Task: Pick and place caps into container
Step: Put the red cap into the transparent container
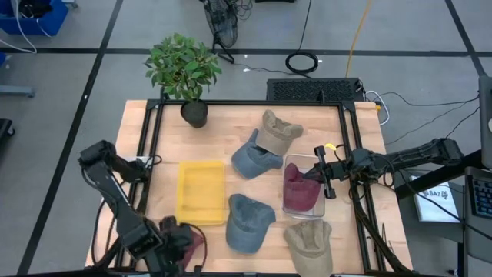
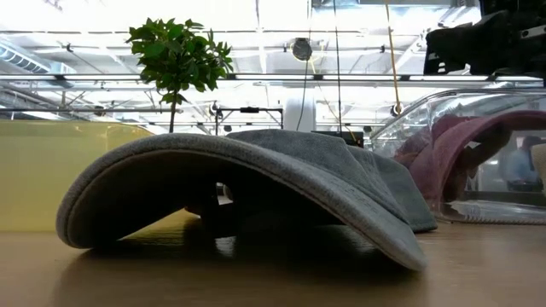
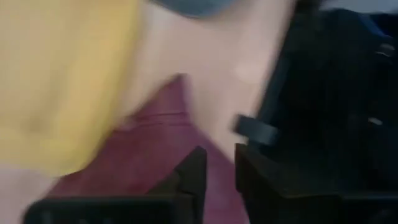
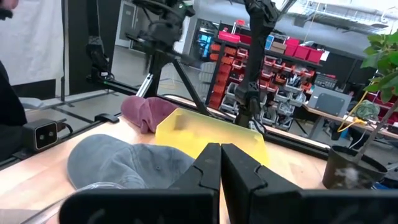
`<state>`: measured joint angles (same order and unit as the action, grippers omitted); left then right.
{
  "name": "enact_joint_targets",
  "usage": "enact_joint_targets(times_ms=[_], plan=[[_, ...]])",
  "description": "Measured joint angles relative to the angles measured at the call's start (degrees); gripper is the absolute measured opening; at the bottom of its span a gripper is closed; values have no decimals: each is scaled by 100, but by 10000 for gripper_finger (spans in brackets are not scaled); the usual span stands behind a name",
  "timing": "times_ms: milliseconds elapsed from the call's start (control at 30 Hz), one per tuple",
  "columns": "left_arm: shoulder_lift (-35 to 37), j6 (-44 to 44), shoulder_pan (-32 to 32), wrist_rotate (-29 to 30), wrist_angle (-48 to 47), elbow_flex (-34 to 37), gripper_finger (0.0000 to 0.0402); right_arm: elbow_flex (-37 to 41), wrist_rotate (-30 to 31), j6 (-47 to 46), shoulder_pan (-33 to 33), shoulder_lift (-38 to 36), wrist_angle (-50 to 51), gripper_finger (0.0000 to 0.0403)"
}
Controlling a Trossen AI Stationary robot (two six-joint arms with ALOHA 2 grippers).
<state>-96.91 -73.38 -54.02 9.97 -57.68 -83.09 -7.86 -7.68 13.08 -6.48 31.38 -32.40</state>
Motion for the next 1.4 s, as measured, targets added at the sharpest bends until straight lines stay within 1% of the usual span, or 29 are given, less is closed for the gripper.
enact_joint_targets(times_ms=[100, 200, 333, 433, 600, 733, 867, 933, 1033, 1167, 1267, 1333, 1400], plan=[[-239, 199, 5, -747, 397, 0, 145, 0, -2, -3, 0, 2, -25, 0], [-526, 267, -26, -1260, 392, 0, 183, 0, -4, -39, 0, 0, -56, 0], [-749, -65, -33, -1291, 70, 0, 203, 0, -7, -33, 0, 0, -68, 0], [-776, -219, -32, -1286, 58, 4, 201, 0, -7, -28, 0, 0, -150, 0], [-755, -354, -34, -1245, 52, 4, 186, 0, -7, 119, 0, 0, -210, 0], [-756, -316, -20, -966, -14, 4, 169, 0, -7, 170, 0, 0, -210, 0], [-766, -295, -22, -654, -551, 4, 148, 0, -7, 175, 0, 2, -210, 0], [-796, -255, -22, -730, -775, 4, 139, 0, -7, 175, 0, 2, -204, 0], [-804, -128, -1, -890, -810, 4, 131, 0, -7, 203, 0, 2, -174, 0], [-804, -244, 5, -969, -802, 3, 130, -1, -7, 218, 0, 3, -166, 0], [-804, -516, 17, -1048, -767, 3, 131, -2, -7, 258, 0, 3, -136, 0], [-804, -642, 14, -1089, -677, 3, 141, -2, -8, 261, 0, 4, -86, 0], [-804, -725, -28, -1090, -558, 2, 160, -2, -7, 262, 0, 4, -76, 0]])
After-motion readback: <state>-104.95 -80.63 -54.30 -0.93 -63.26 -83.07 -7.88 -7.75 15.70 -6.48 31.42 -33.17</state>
